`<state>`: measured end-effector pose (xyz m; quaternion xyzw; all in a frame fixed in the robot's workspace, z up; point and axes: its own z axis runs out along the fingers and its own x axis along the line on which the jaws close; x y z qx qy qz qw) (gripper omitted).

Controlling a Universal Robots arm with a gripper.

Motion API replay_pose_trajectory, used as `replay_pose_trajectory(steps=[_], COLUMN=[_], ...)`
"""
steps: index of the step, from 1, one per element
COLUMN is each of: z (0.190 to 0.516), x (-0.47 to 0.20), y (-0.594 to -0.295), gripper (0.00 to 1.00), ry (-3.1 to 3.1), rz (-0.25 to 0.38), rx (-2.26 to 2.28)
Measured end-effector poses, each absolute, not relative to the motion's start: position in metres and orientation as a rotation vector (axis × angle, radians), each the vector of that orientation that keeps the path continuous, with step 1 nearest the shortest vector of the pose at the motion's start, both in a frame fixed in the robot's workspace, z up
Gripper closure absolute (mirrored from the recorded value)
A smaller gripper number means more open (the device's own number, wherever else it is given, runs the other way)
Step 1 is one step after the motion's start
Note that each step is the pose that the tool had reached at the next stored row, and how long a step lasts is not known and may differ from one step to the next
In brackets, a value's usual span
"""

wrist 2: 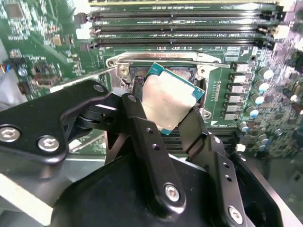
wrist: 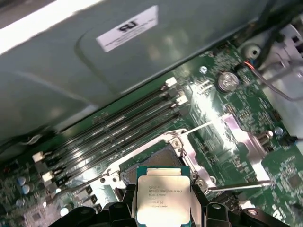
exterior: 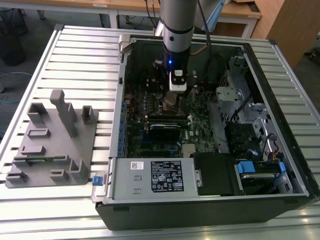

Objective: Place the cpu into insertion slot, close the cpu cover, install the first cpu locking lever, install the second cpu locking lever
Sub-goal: 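Place the cpu into insertion slot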

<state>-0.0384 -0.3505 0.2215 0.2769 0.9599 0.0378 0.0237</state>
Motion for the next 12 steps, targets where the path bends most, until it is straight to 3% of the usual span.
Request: replay_pose_trajectory(steps=[12], z=[0.2208], x=[-0.0384], y=[-0.3505], gripper=[0.46], ry=[2.853], rz=[0.108], rx=[1.172])
